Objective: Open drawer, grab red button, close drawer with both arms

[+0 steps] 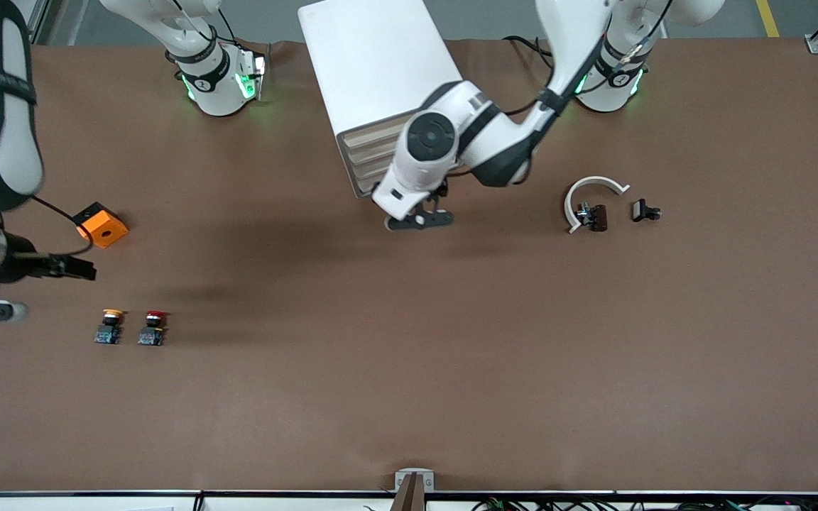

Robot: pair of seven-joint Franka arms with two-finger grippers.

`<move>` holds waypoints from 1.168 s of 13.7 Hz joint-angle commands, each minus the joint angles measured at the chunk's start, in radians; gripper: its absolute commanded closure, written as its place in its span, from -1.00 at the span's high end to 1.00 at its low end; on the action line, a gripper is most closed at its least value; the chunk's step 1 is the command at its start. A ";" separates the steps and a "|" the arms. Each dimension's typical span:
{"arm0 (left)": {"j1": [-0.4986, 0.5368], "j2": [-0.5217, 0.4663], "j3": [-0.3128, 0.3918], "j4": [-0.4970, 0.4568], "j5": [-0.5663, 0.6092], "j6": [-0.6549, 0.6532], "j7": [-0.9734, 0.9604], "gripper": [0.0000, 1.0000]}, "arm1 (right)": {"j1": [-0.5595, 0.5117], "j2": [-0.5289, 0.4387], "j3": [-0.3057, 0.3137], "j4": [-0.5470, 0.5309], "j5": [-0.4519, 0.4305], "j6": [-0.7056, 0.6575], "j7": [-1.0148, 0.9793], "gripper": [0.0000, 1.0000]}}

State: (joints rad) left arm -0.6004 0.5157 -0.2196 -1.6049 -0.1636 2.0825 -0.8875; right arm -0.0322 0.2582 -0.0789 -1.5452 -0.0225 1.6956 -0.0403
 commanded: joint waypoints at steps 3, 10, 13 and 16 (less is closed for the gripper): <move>0.193 -0.086 -0.014 -0.023 0.021 -0.007 0.004 1.00 | -0.012 -0.125 0.010 -0.046 -0.005 -0.062 0.020 1.00; 0.437 -0.267 -0.015 -0.141 0.073 -0.189 0.009 1.00 | -0.023 -0.151 0.010 -0.044 -0.016 -0.085 0.019 1.00; 0.488 -0.324 -0.017 -0.202 0.085 -0.196 0.010 1.00 | -0.021 -0.149 0.010 -0.042 -0.016 -0.083 0.020 1.00; 0.496 -0.368 -0.015 -0.248 0.090 -0.174 0.012 1.00 | -0.021 -0.148 0.010 -0.020 -0.019 -0.085 0.020 1.00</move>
State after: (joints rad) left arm -0.1167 0.2126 -0.2206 -1.7840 -0.0955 1.8852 -0.8838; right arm -0.0394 0.1340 -0.0835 -1.5643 -0.0229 1.6142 -0.0342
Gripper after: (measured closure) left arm 0.000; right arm 0.000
